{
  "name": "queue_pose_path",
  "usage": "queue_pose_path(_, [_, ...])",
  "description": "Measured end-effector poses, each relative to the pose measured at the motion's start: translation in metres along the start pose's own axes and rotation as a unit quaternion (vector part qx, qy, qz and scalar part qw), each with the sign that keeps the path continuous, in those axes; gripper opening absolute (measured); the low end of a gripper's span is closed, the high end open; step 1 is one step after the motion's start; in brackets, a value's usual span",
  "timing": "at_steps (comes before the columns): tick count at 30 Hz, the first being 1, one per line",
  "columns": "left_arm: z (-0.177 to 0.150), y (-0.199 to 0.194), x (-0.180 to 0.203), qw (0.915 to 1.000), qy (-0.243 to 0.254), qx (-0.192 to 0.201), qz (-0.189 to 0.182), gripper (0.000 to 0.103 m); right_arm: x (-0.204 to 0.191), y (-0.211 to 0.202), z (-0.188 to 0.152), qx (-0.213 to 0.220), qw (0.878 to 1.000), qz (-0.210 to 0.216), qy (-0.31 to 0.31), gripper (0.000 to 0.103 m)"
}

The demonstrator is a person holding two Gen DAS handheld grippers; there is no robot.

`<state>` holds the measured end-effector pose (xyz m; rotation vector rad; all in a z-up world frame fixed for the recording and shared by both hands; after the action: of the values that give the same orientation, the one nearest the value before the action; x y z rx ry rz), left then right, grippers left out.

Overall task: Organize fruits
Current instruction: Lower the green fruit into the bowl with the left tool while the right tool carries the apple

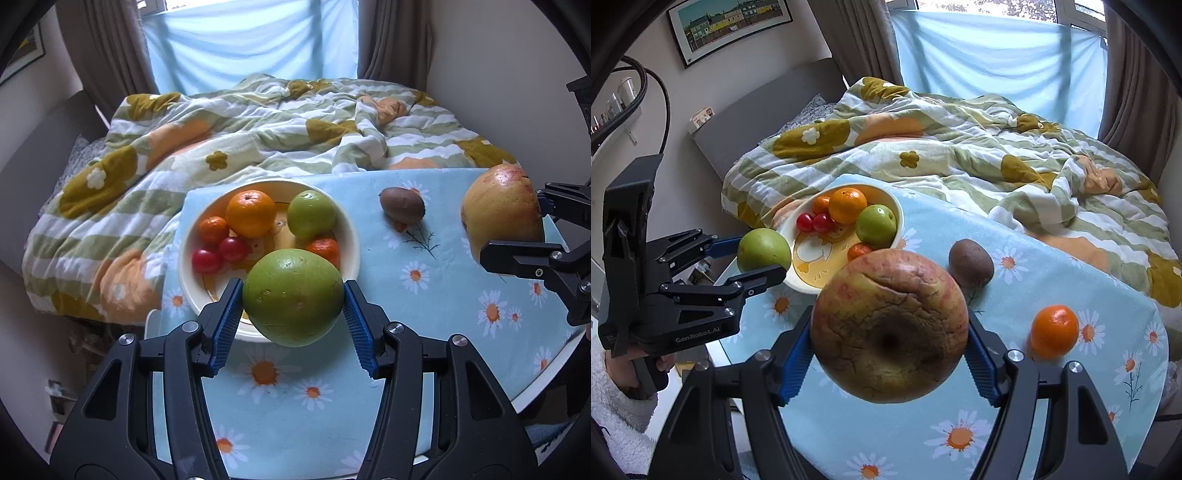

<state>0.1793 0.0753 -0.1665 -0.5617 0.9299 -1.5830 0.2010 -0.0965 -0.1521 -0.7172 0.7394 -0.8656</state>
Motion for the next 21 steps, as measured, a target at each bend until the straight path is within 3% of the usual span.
queue_pose_path(9, [0.005,0.038,-0.046,0.9989,0.036,-0.016,-0.025,0.059,-0.026,0.035,0.021,0.002,0.999,-0.018,0.038,0.069])
queue_pose_path(21, [-0.005,0.087,-0.058,0.9947,0.075,-0.048,-0.052,0.059,-0.026,0.063,0.022,-0.002,0.995,-0.047,0.086,0.069])
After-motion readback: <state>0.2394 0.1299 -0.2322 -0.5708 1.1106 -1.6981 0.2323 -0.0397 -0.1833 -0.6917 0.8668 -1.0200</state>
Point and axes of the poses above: each gripper's, at about its wrist camera, not at the fingertips, and y roughly the way its jaws point, x to its right, z to its top, the point moved 3 cm from there along y, roughly the way its jaws point, and after that the axes turned 7 degrees about y, right-handed, at the moved point
